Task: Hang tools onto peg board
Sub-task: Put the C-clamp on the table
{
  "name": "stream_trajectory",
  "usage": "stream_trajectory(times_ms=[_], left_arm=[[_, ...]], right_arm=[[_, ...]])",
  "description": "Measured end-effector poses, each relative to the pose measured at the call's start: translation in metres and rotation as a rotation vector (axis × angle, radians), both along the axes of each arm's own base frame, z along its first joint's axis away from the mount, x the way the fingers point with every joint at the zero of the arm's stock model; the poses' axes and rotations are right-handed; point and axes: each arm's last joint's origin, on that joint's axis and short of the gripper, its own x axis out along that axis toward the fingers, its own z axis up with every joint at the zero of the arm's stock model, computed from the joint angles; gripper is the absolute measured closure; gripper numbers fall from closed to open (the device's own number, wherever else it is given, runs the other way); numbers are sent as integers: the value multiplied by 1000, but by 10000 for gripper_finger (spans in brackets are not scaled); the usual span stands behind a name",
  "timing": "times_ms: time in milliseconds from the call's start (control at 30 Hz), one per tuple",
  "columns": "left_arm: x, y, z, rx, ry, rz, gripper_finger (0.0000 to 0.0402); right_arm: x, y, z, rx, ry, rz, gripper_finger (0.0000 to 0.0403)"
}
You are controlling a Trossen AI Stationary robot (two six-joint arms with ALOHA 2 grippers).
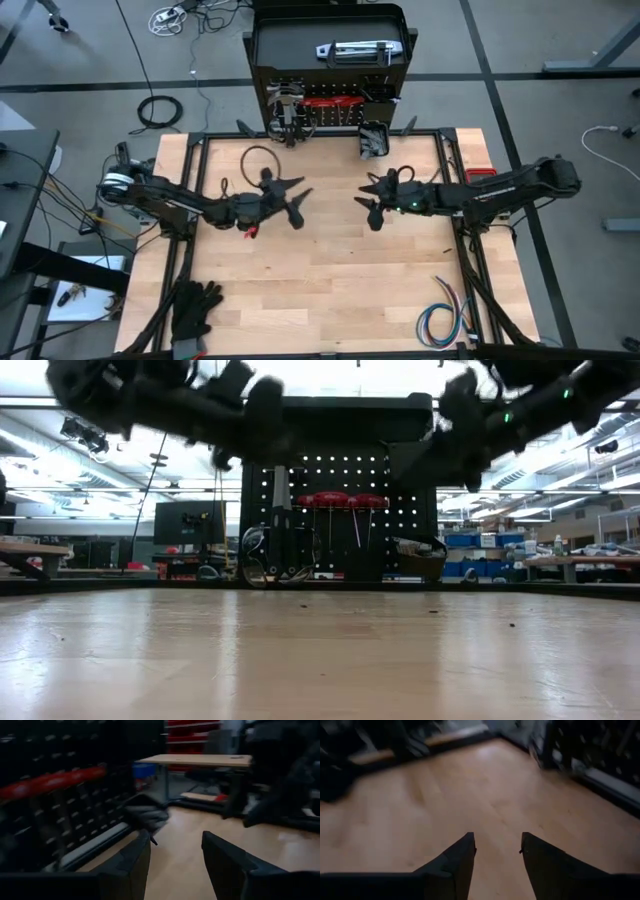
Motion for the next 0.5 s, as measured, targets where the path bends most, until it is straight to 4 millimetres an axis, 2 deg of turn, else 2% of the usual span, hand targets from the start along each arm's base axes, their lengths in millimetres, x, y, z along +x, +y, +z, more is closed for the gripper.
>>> stream_trajectory(times_ms=[267,500], left_arm=[[-31,26,-37,-102,-27,203,228],[-42,30,-48,-126,-14,301,228]], right_arm=[[10,-4,-25,9,87,11,240],[21,0,-54,-41,181,-21,240]])
